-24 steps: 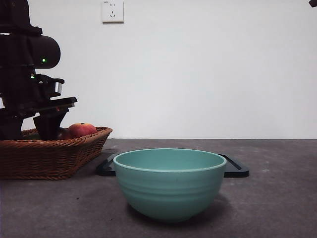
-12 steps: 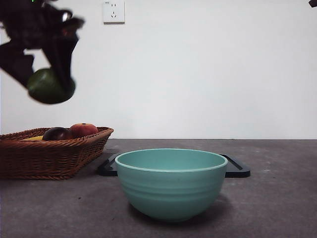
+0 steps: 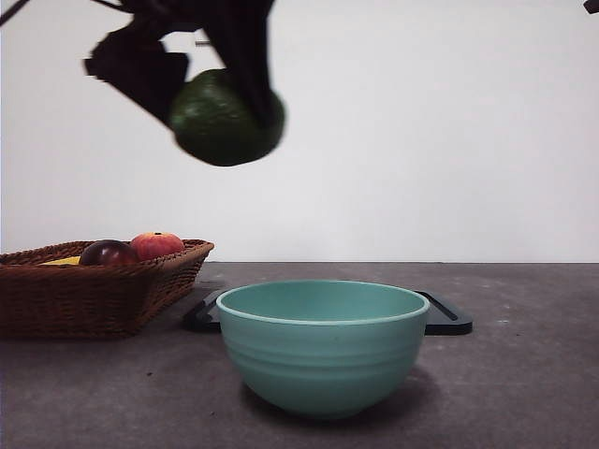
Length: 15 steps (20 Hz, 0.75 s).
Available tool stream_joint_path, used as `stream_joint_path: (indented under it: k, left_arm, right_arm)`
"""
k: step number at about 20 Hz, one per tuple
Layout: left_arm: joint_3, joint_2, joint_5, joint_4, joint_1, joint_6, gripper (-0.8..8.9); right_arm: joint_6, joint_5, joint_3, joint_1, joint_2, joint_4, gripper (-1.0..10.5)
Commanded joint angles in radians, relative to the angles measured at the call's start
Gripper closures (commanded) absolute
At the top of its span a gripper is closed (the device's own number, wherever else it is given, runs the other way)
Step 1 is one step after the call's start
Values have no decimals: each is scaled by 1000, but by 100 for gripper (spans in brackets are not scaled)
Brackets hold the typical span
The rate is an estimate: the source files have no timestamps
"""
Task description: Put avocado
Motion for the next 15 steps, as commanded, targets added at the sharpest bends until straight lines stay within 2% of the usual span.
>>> stream_joint_path:
  k: [1,7,15]
  left_arm:
    - [24,51,2,21,-63,-11,579]
    - [24,211,1,73,-143,-12,579]
    - [24,367,-49,126,-150,14,579]
  right_arm:
    - [10,-1,19,4,3,4,367]
    - [10,-1,19,4,3,4,367]
    - [10,-1,19,4,3,4,367]
